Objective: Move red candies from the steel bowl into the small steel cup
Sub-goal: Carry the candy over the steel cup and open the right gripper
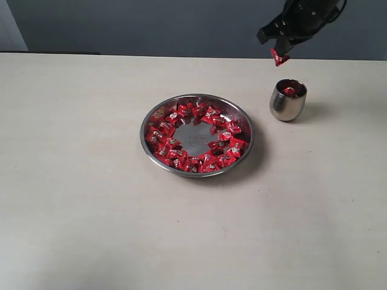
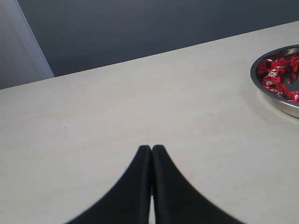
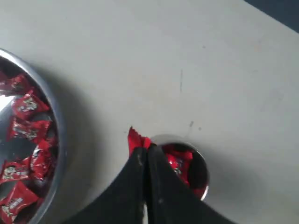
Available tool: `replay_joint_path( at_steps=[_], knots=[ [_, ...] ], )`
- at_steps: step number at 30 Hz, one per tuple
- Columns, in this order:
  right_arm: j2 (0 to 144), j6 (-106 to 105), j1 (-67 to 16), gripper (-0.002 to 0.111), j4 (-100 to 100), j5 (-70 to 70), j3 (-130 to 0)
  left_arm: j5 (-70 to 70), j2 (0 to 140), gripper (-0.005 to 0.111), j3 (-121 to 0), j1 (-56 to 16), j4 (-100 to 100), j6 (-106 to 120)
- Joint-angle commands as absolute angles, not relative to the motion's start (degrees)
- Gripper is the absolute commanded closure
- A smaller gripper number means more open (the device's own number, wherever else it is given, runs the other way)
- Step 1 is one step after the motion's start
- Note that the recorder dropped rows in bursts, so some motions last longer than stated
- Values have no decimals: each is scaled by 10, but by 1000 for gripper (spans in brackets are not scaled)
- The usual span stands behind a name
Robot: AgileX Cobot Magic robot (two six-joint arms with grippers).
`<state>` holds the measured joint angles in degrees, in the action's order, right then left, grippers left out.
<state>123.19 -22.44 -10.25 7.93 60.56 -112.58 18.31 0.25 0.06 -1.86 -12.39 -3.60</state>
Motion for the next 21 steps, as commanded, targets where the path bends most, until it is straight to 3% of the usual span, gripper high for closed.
replay_joint_path(
  at_steps=[1,18,19,21],
  knots=[
    [1226,-222,-74,109,85,624,-1127,179,0,106,0,-19,-126,-39],
    [1255,-223,-57,109,77,607,-1091,179,0,106,0,-19,-126,-39],
    [1255,-223,-57,107,75,607,-1091,179,0,106,0,-19,-126,-39],
    [1255,-223,-57,88,72,606,-1091,179,0,106,0,-19,-126,-39]
  ],
)
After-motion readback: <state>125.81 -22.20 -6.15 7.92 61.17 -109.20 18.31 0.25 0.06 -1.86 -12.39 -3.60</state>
